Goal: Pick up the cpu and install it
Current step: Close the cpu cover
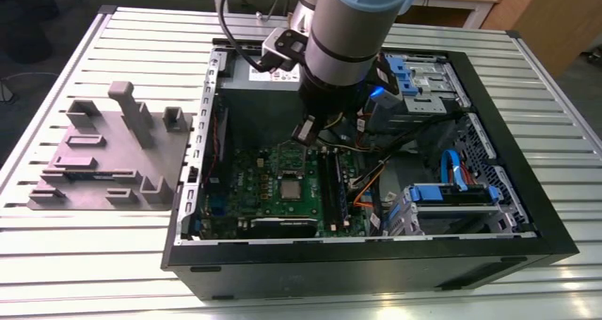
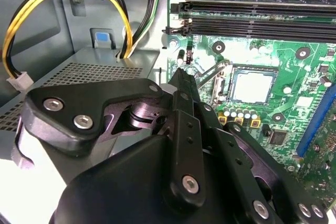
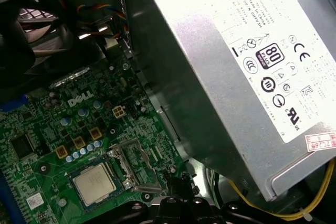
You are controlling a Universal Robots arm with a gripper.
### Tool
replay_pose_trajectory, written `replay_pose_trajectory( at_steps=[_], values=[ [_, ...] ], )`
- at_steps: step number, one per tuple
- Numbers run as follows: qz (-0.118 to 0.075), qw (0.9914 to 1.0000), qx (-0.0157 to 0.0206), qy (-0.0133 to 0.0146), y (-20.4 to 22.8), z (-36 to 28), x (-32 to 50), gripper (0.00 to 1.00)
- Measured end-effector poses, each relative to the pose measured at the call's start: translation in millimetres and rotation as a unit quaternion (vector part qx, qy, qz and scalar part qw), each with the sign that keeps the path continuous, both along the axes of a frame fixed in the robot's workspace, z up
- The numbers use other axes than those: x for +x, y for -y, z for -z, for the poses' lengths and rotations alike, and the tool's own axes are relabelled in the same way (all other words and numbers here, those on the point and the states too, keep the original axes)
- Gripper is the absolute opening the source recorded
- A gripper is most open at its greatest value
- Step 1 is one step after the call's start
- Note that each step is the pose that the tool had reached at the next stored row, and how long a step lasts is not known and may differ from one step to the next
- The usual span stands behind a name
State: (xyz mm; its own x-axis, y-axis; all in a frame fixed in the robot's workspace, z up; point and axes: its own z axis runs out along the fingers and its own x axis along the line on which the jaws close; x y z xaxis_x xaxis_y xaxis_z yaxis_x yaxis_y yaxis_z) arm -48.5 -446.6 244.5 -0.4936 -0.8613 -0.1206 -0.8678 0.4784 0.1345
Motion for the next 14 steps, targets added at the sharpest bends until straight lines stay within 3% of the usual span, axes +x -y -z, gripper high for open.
replay_pose_trajectory(
  at_steps=[14],
  values=[
    [0.000, 1.00000, 0.0000, -0.0003, 0.0, -2.6, -0.2, 0.10]
  ],
)
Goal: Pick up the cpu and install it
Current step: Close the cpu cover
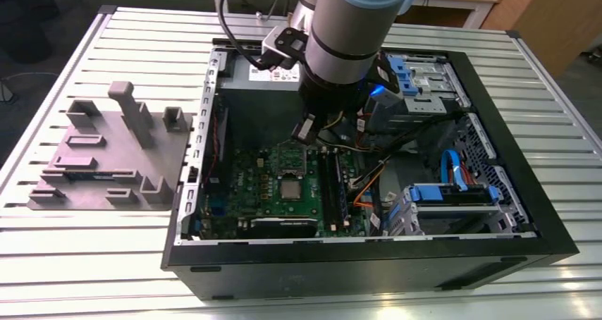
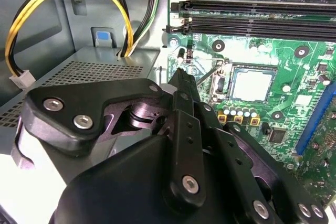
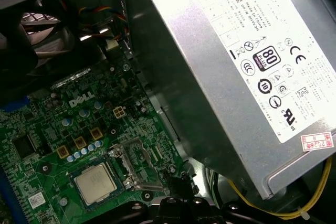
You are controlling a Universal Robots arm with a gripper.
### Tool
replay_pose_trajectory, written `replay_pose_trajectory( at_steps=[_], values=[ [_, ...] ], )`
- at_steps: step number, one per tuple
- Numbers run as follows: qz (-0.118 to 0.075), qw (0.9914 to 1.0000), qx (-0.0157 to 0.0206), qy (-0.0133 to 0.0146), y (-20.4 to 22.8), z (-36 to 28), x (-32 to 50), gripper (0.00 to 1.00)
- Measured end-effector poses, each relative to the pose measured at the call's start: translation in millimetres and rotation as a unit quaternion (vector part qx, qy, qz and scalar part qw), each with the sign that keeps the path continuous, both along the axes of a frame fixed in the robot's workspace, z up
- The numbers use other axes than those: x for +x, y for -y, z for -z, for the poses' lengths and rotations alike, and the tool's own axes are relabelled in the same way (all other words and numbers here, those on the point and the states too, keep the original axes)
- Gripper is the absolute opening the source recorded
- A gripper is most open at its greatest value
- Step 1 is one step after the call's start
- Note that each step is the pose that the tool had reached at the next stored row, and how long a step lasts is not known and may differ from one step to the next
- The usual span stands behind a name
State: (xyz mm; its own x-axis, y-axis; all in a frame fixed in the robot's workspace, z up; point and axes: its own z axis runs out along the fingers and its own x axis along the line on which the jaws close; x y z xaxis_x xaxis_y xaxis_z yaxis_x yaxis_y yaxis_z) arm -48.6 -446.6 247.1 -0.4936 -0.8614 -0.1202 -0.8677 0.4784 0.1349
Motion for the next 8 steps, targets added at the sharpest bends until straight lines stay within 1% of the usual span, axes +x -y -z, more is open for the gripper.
replay_pose_trajectory(
  at_steps=[2, 5, 8],
  values=[
    [0.000, 1.00000, -0.0001, 0.0000, 0.2, -0.1, -0.1, 0.10],
    [0.000, 1.00000, -0.0017, 0.0000, 1.2, -0.1, -0.4, 0.10],
    [0.000, 1.00000, -0.0031, -0.0001, 3.2, -0.2, -1.1, 0.10]
  ],
)
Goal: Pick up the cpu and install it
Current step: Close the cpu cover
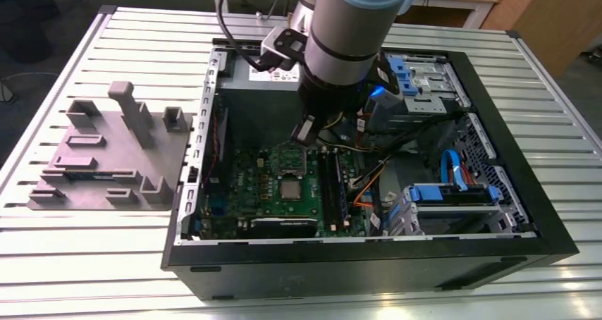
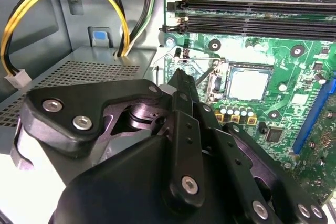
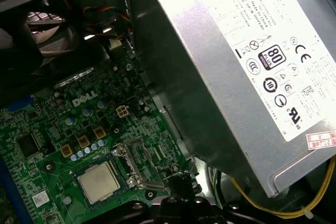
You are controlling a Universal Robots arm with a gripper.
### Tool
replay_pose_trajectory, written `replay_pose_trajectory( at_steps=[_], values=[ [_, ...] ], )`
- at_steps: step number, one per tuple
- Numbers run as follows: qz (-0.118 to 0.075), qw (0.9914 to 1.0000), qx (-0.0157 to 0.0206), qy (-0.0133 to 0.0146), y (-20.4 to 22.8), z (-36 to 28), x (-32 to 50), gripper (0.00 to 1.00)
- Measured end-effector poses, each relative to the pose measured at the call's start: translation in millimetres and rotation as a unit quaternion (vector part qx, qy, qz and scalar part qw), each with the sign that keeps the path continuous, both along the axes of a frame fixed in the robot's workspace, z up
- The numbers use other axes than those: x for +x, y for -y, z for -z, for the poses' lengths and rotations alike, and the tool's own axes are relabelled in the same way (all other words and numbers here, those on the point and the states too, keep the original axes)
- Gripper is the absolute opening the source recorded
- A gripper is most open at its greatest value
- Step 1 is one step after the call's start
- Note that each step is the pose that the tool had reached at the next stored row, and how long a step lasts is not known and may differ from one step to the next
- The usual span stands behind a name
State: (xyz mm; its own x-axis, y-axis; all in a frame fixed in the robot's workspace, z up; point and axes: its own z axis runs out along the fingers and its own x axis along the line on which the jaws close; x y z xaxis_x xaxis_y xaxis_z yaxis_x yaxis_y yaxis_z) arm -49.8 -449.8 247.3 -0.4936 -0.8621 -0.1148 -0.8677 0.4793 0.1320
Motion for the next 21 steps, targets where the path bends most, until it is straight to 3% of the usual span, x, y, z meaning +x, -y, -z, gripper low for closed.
replay_pose_trajectory(
  at_steps=[11, 21],
  values=[
    [-0.002, 1.00000, -0.0013, 0.0001, 11.8, 0.1, -0.8, 0.10],
    [-0.003, 1.00000, -0.0014, 0.0001, 26.7, 0.8, -1.7, 0.10]
  ],
)
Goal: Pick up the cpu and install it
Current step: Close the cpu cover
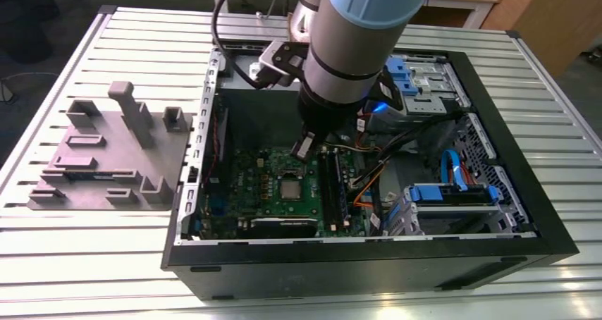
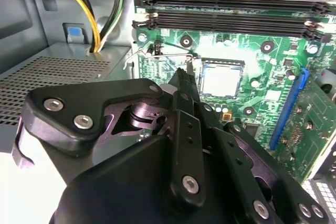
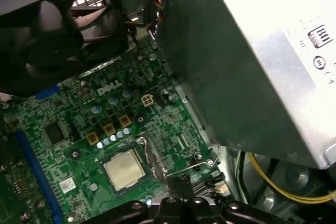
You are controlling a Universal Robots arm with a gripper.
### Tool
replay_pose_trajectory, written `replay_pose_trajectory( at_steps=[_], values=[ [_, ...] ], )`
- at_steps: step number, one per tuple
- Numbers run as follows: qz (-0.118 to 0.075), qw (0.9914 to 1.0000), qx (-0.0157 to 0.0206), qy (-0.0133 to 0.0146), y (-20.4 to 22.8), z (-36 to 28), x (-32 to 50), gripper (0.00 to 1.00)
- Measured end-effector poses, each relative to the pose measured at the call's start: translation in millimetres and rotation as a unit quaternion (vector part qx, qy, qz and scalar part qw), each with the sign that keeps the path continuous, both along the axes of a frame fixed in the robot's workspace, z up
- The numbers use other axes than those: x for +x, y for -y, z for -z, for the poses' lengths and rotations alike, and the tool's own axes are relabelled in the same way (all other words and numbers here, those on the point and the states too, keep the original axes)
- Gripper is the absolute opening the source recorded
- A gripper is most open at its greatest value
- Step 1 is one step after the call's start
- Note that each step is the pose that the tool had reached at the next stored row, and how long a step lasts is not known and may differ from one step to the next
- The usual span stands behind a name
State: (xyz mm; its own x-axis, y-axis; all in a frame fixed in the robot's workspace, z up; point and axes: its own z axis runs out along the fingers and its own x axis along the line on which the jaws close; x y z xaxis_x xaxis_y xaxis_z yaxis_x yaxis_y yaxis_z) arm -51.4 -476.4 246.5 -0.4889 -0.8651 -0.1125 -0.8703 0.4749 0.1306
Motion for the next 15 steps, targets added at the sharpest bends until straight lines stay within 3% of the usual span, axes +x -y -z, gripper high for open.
replay_pose_trajectory(
  at_steps=[11, 15],
  values=[
    [0.000, 1.00000, -0.0023, 0.0000, 5.4, 1.3, -0.8, 0.10],
    [-0.001, 0.99999, -0.0048, 0.0001, 6.7, 2.0, -6.1, 0.10]
  ],
)
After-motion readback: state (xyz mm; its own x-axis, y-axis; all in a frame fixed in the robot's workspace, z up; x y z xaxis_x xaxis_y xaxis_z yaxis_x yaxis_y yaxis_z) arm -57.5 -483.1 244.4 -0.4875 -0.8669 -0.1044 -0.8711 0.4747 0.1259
